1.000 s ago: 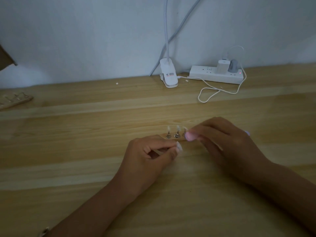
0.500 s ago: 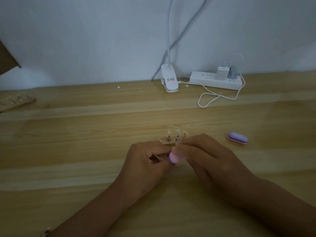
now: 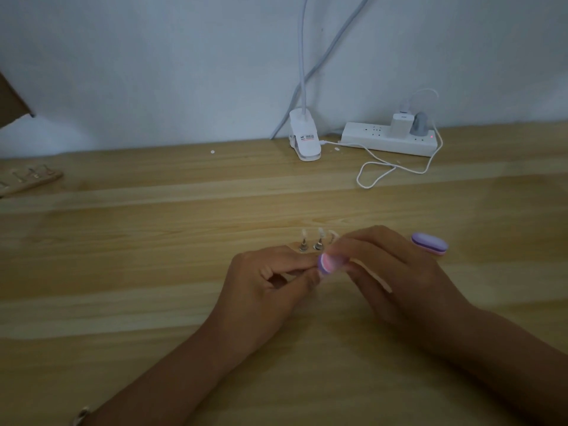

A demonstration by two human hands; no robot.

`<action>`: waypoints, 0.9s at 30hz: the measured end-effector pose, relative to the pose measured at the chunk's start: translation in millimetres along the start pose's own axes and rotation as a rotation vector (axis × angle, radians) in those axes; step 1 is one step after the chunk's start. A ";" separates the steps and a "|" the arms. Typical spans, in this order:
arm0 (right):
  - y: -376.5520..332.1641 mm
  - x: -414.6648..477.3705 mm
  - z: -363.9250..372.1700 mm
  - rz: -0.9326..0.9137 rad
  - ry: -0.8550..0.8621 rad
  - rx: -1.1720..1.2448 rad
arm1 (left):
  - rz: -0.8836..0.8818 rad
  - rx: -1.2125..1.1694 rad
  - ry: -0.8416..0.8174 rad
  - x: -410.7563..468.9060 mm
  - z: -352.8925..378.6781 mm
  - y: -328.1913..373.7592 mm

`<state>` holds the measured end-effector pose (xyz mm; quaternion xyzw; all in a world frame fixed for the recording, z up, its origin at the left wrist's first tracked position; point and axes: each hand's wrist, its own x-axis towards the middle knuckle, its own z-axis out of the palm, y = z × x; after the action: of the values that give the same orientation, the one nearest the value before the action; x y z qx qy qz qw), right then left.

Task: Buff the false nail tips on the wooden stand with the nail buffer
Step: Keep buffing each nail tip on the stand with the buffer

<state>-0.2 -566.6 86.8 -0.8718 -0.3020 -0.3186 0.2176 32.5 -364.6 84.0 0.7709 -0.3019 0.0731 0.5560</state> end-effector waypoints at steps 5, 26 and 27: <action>-7.6 -1.7 3.9 -0.073 -0.027 0.001 | 0.015 0.026 -0.016 -0.6 -0.7 -1.7; 2.5 4.2 -6.7 -0.066 0.021 -0.091 | -0.134 -0.142 -0.034 -2.0 -0.3 2.8; 2.5 3.4 -5.6 -0.055 0.026 -0.080 | -0.165 -0.184 -0.040 -2.3 -0.1 3.6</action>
<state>1.2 -570.3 92.6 -0.8670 -0.3100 -0.3475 0.1774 28.7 -364.3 85.9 0.7403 -0.2538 -0.0166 0.6223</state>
